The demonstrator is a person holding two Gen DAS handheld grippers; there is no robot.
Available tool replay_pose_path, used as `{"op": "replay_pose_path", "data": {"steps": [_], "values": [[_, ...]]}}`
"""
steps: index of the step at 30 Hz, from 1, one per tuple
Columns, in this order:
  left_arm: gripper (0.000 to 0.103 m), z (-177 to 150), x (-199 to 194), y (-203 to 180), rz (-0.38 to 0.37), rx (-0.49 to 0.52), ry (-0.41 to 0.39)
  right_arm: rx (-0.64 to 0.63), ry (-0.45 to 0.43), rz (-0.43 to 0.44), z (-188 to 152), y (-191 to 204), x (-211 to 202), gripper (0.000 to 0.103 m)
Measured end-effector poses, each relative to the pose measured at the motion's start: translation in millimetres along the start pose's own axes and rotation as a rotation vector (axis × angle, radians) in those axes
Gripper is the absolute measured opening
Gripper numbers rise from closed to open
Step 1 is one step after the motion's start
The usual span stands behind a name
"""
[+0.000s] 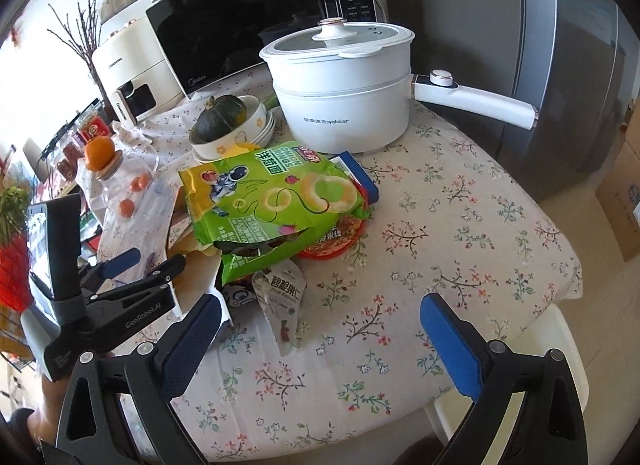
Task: Collect trash
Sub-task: 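Reach the right gripper to the green snack bag and close on it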
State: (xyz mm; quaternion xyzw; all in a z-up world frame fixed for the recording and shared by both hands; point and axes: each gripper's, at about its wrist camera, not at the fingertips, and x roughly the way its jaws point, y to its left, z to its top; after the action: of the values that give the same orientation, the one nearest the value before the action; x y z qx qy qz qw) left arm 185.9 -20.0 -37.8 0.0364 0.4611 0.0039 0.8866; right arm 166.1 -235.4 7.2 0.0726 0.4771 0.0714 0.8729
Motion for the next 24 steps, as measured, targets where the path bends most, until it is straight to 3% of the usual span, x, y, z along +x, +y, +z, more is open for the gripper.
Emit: {"op": "replay_pose_path", "data": {"steps": [4, 10, 15, 24], "values": [[0.028, 2.8, -12.0, 9.3, -0.023, -0.017, -0.022, 0.062, 0.002, 0.022, 7.4, -4.4, 5.6, 0.096], [0.011, 1.1, -20.2, 38.5, -0.044, -0.055, -0.026, 0.151, -0.008, 0.071, 18.5, -5.8, 15.9, 0.086], [0.003, -4.6, -23.4, 67.2, -0.054, -0.094, -0.015, 0.233, 0.002, 0.125, 23.4, -9.7, 35.3, 0.080], [0.001, -10.9, -41.1, 96.5, -0.125, -0.173, -0.042, 0.377, 0.027, 0.234, 24.3, -15.8, 82.7, 0.069]]}}
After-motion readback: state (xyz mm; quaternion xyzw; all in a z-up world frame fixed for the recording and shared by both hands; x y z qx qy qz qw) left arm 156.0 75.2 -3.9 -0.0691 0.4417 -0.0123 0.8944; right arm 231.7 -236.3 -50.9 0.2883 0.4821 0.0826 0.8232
